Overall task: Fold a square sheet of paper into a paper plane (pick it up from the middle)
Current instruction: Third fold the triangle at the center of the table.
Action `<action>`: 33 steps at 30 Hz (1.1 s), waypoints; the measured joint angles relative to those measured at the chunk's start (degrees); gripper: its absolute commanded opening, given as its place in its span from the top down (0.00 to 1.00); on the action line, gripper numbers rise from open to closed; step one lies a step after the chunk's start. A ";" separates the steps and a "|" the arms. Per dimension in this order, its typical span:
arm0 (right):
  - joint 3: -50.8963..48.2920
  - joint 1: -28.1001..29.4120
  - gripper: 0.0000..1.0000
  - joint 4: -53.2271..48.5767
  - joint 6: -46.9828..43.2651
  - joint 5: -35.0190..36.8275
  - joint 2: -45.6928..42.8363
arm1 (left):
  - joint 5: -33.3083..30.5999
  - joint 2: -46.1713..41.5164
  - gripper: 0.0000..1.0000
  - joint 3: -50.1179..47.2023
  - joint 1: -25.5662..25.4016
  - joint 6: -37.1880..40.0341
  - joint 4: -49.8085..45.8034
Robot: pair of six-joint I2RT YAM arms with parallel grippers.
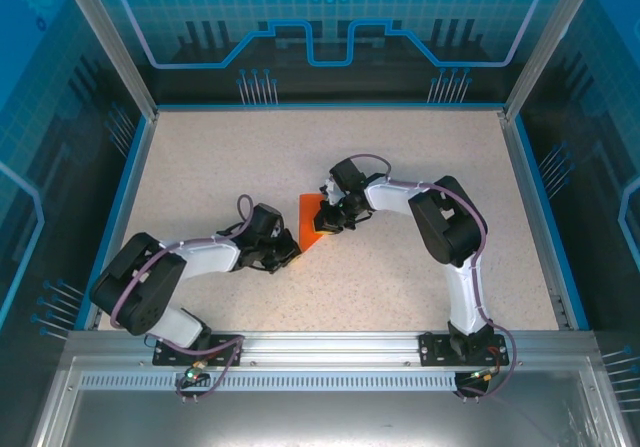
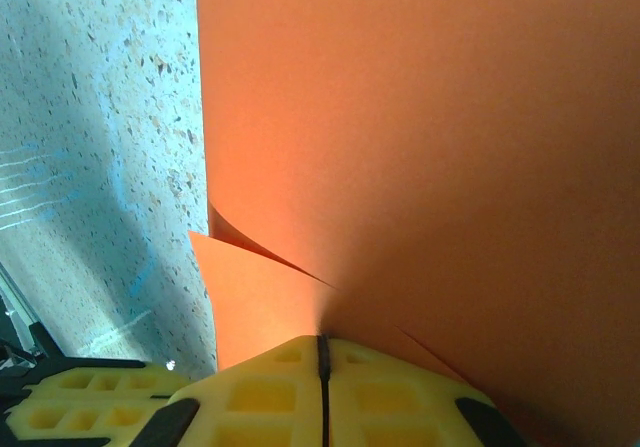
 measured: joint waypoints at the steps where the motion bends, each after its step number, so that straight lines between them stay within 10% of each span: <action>1: 0.00 0.00 0.92 0.02 0.00 0.00 0.00 | 0.17 -0.63 1.00 0.00 0.00 0.02 -0.22; 33: -4.37 -0.20 0.92 5.46 0.35 -0.20 -2.67 | 1.44 4.87 1.00 0.28 -0.04 -0.07 7.89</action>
